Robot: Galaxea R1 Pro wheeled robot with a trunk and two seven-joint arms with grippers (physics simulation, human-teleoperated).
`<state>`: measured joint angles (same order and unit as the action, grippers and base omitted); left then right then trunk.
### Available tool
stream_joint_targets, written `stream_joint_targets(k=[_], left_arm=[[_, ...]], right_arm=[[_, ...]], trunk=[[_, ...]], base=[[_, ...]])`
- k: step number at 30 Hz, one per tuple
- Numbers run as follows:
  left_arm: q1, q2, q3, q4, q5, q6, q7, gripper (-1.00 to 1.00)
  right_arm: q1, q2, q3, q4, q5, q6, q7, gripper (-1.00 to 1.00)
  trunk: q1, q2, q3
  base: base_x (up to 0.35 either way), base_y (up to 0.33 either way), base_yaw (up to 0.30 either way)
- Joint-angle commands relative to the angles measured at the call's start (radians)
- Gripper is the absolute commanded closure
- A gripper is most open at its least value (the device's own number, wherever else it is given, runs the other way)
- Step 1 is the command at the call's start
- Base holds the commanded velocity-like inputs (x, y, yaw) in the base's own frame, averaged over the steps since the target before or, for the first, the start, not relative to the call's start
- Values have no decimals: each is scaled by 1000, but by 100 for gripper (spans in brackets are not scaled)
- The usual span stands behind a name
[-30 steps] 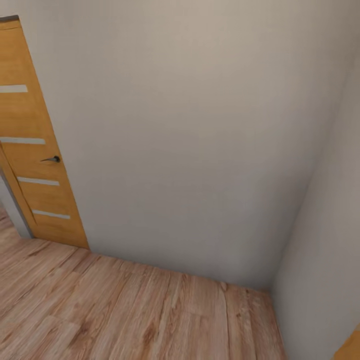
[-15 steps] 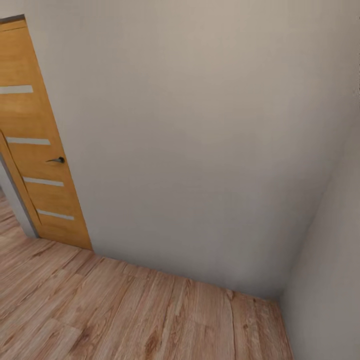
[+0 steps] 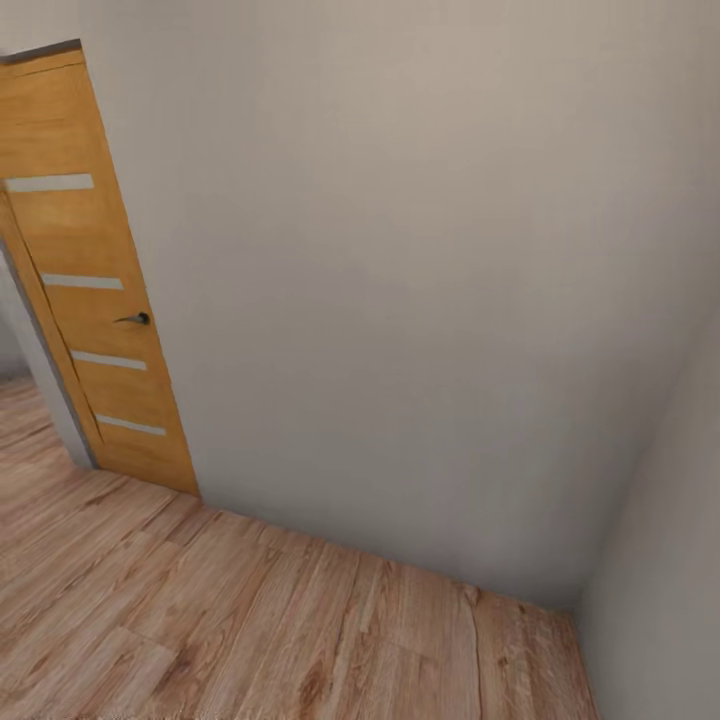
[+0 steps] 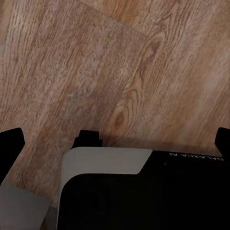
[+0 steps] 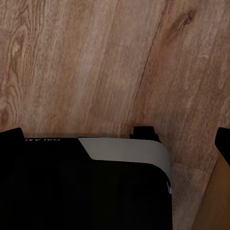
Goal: Move the two storage containers from the living room to the garage. In the garage, place one container on the floor and stack the other container on top of it (either order is fine).
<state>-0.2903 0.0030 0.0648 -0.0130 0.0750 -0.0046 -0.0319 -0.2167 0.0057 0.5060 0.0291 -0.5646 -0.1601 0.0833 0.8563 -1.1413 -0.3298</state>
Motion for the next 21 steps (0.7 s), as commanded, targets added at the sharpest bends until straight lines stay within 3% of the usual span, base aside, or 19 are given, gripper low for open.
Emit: stream_joint_targets(k=[1,14,21], left_arm=[[-1,0,6,1,8,0,-3,-100],[-1,-1,6,1,6,0,-3,-100],[-1,-1,4,1,-2,-1,-3,-100]], right_arm=[[-1,0,6,3,-11,-5,6,-100],[-1,0,6,3,-11,-6,6,-100],[-1,0,6,3,-11,-6,6,-100]], trunk=[[0,-1,-1],[0,-1,-1],[0,-1,-1]], base=[[0,0,261],[6,0,269],[242,0,271]])
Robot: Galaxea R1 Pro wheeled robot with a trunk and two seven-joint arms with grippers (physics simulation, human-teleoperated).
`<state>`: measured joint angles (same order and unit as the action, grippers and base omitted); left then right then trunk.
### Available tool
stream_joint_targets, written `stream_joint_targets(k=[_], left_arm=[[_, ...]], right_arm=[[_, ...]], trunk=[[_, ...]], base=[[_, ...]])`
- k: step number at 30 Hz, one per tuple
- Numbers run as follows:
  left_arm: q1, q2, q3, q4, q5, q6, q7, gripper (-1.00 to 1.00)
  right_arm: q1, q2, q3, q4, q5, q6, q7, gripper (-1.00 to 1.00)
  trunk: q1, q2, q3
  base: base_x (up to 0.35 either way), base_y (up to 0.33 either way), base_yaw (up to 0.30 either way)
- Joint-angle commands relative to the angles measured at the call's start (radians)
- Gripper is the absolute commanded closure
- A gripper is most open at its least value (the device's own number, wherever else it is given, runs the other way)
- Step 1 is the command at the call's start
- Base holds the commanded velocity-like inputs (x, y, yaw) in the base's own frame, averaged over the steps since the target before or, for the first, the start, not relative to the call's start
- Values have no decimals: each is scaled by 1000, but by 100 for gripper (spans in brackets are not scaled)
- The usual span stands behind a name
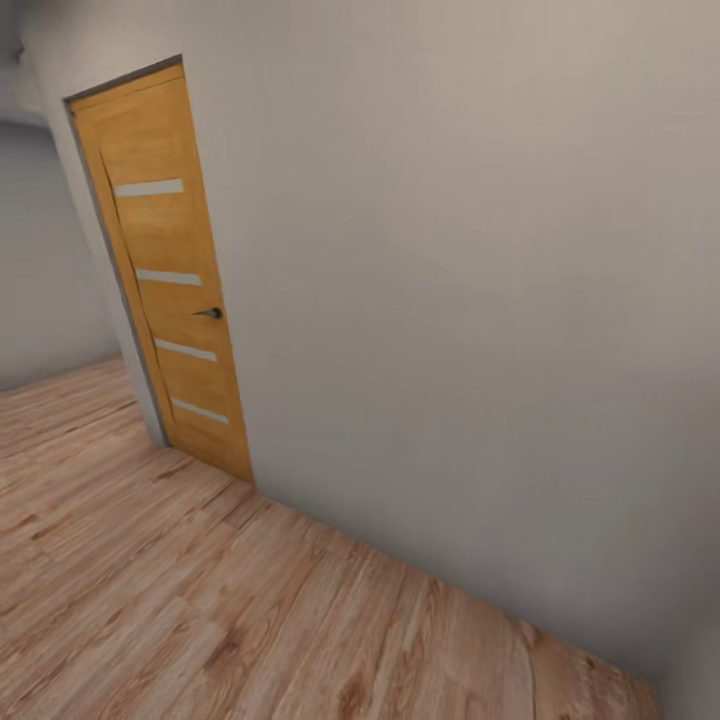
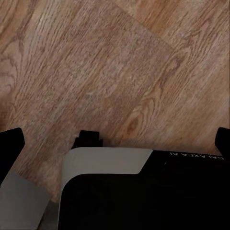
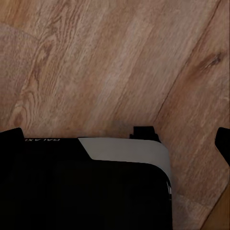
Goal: Move the two storage containers from the living room to the garage. In the garage, place one container on the floor and stack the other container on top of it (either order is fine).
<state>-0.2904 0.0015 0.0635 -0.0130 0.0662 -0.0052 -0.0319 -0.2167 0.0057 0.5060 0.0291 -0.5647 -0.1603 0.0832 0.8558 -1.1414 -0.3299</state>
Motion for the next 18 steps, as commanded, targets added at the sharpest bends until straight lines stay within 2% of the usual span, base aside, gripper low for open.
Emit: stream_joint_targets(k=[1,14,18], left_arm=[[-1,0,6,1,6,0,-3,-100],[-1,2,7,1,13,0,-3,-100],[-1,2,7,1,14,0,-3,-100]], right_arm=[[-1,0,6,3,-11,-5,6,-100],[-1,0,6,3,-11,-5,6,-100],[-1,1,6,3,-11,-5,6,-100]], trunk=[[1,-1,-1],[1,-1,-1],[1,-1,-1]], base=[[312,0,271],[316,0,271],[162,0,271]])
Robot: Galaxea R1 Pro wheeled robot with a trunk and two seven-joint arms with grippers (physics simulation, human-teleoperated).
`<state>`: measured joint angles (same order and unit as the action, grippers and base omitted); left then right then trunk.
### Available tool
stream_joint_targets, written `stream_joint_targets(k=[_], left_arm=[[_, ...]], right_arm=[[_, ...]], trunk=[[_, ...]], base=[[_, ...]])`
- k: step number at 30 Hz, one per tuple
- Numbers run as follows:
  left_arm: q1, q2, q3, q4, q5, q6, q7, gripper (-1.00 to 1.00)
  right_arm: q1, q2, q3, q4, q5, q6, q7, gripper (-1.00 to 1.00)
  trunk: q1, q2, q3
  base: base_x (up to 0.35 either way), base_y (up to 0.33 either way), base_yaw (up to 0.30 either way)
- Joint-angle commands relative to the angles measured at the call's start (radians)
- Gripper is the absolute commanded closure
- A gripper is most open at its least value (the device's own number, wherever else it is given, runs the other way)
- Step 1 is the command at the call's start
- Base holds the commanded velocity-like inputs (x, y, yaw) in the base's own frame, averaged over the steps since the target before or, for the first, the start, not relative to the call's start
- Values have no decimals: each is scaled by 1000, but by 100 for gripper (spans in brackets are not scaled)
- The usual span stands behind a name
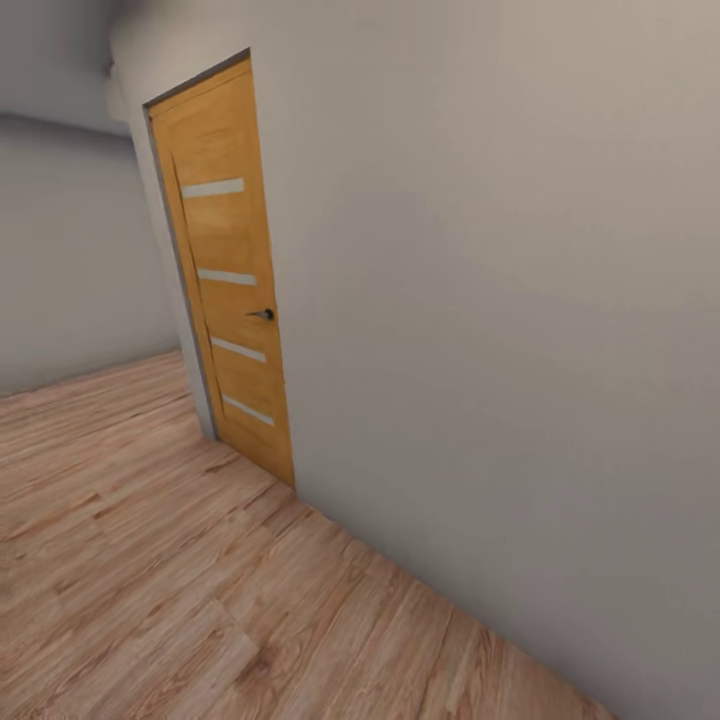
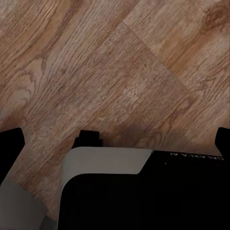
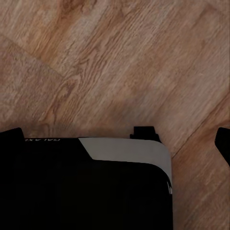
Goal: Move the two storage containers from the living room to the garage. In the garage, place one container on the floor and stack the other container on top of it (either order is fine).
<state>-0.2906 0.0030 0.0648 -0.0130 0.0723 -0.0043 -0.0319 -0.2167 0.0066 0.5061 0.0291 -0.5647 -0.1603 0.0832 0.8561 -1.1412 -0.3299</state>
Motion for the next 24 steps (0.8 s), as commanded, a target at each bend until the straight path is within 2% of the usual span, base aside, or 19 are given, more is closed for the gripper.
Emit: stream_joint_targets(k=[1,24], left_arm=[[0,0,6,1,8,0,-3,-100],[0,-1,6,1,9,0,-2,-100]], right_arm=[[-1,1,6,3,-11,-5,6,-100],[-1,1,7,3,-10,-7,6,-100]], trunk=[[0,-1,-1],[0,-1,-1]], base=[[58,0,271],[4,0,271]])
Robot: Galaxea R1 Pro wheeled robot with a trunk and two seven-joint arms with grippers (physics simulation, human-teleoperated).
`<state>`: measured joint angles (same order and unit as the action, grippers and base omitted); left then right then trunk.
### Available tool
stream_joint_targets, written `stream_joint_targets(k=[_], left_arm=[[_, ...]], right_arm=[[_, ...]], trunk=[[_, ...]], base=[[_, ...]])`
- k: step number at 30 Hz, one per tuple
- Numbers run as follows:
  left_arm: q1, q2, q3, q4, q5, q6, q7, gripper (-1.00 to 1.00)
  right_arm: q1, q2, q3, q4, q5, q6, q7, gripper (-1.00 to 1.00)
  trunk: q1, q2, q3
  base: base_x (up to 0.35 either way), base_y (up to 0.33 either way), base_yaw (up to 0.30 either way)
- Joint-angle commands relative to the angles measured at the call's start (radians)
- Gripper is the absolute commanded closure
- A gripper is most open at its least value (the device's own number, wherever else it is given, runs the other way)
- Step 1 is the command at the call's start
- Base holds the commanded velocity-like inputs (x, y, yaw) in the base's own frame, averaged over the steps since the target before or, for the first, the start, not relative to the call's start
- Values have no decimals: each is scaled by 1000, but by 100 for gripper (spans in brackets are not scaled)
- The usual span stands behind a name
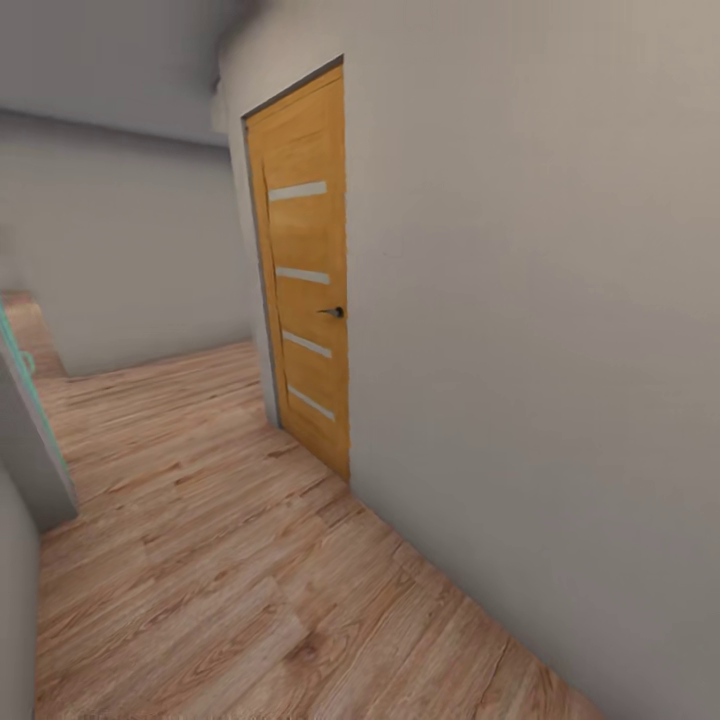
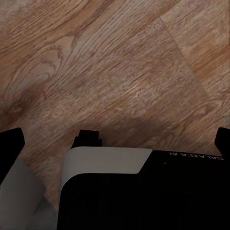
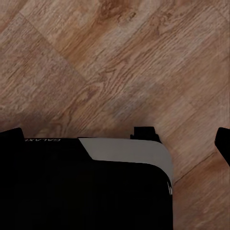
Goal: Move the two storage containers from the living room to the garage. In the garage, place one container on the floor and stack the other container on top of it (either order is fine).
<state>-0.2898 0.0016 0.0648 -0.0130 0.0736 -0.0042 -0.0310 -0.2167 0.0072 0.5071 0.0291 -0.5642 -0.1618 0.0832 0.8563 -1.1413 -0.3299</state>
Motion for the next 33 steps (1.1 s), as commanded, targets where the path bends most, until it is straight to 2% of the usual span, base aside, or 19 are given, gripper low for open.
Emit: stream_joint_targets(k=[1,9,24,33], left_arm=[[-1,0,6,1,8,0,-3,-100],[-1,1,6,1,8,0,-3,-100],[-1,1,6,1,8,-1,-3,-100],[-1,1,6,1,8,-1,-3,-100]], right_arm=[[-1,0,6,3,-10,-5,6,-100],[-1,-1,5,3,-10,-4,6,-100],[-1,-1,5,3,-11,-2,6,-100],[-1,-1,5,3,-11,-4,6,-100]], trunk=[[0,-1,-1],[0,-1,-1],[0,-1,-1],[0,-1,-1]], base=[[0,0,271],[62,0,216],[312,0,10],[322,0,207]])
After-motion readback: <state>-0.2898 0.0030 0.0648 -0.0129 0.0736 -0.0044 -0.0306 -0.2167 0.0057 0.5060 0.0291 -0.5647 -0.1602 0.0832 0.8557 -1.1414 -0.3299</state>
